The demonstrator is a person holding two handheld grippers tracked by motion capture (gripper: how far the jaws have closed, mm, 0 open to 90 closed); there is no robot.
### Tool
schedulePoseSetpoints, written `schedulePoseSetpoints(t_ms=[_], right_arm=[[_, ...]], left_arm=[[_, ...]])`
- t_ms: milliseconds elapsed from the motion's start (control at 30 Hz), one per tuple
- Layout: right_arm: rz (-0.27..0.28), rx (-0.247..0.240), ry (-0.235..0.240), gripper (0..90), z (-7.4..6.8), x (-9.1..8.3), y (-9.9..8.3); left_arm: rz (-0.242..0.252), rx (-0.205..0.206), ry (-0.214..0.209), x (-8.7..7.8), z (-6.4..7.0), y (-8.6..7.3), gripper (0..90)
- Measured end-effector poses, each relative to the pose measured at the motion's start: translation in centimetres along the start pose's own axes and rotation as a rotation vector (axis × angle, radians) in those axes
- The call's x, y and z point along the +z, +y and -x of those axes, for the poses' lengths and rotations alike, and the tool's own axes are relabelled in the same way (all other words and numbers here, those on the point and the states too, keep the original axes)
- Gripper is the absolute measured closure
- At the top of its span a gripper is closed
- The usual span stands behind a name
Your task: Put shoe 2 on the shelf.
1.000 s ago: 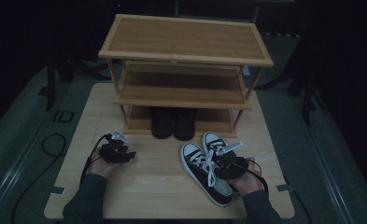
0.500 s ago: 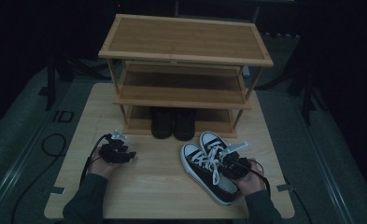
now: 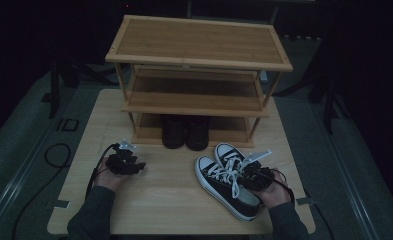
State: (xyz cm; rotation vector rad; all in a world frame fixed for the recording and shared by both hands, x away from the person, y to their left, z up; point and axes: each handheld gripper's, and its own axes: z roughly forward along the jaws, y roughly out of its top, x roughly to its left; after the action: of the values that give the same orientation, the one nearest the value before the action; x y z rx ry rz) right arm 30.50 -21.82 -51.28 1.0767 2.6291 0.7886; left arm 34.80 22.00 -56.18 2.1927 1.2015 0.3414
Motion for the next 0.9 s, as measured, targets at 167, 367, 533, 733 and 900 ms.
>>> schedulePoseSetpoints(t_ms=[167, 367, 533, 733, 900], right_arm=[[-0.004, -0.009, 0.003, 84.5, 0.2, -0.6, 0.4], [0.007, -0.030, 0.028, 84.5, 0.3, -1.4, 0.9], [0.015, -0.042, 0.020, 84.4, 0.7, -2.1, 1.2], [0.026, -0.059, 0.015, 84.4, 1.4, -2.7, 1.2], [0.033, -0.081, 0.021, 84.4, 1.7, -3.3, 1.4]], left_arm=[[0.000, -0.001, 0.000, 0.0, 0.0, 0.0, 53.0], [-0.001, 0.001, -0.004, 0.0, -0.1, 0.0, 53.0], [0.000, 0.002, -0.004, 0.0, -0.1, 0.0, 53.0], [0.001, 0.004, -0.001, 0.0, 0.0, 0.0, 53.3], [0.002, 0.005, 0.001, 0.0, 0.0, 0.0, 53.3]])
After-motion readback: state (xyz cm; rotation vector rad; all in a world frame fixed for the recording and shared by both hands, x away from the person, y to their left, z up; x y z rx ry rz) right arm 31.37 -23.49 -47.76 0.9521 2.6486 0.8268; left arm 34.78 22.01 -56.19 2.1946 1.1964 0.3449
